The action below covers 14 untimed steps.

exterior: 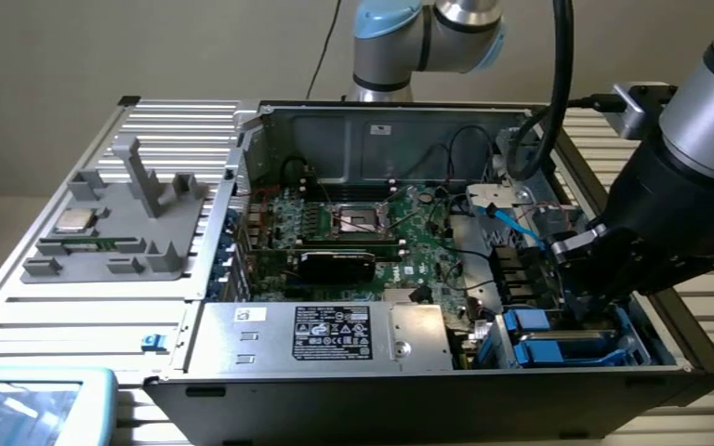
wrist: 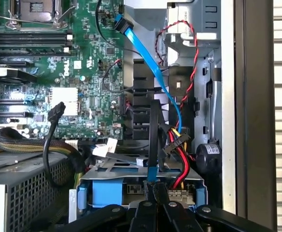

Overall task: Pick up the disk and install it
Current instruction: 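Insert the second disk wire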

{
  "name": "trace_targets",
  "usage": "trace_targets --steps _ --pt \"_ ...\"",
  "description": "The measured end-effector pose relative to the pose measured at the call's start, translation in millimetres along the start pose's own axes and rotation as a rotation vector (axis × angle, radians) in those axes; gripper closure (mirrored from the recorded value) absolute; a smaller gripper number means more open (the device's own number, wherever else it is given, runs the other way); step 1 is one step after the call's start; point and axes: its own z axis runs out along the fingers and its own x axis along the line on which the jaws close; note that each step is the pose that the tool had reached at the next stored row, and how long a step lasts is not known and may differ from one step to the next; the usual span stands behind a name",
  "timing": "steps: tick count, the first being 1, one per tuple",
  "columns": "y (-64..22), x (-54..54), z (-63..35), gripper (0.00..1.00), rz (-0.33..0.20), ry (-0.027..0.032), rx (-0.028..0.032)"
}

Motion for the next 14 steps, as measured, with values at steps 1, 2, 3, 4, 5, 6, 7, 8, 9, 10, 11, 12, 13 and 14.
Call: trace_targets --steps 1,2,3,4,5,6,7,8,9,10,11,12,13,14 --pt "0.0 -0.2 -2.0 0.89 0.001 0.0018 -0.0002" --pt "0.0 -0.5 -3.7 0.89 0.002 0.0026 0.0001" --pt "0.1 -1.6 -4.2 0.89 0.002 0.0029 0.0002" --pt "0.1 -3.5 -4.3 0.89 0.002 0.003 0.0002" --pt "0.2 -6.1 -4.4 0.89 0.002 0.003 0.0004" --pt "0.2 -8.8 -4.5 0.89 0.002 0.0031 0.0005" --pt "0.2 -11.2 -4.4 0.89 0.002 0.0031 0.0003" --pt "0.3 -12.8 -4.5 0.89 0.002 0.003 0.0004" --pt "0.4 -13.6 -4.4 0.89 0.002 0.003 0.0004" --pt "0.3 -13.8 -3.8 0.89 0.002 0.003 0.0" --pt "0.2 -14.2 -3.1 0.89 0.002 0.003 0.0001" --pt "0.2 -14.4 -2.1 0.89 0.002 0.003 0.0002" --pt "0.1 -14.5 -1.0 0.89 0.002 0.003 0.0004" --pt "0.1 -14.8 0.5 0.89 0.002 0.003 0.0003"
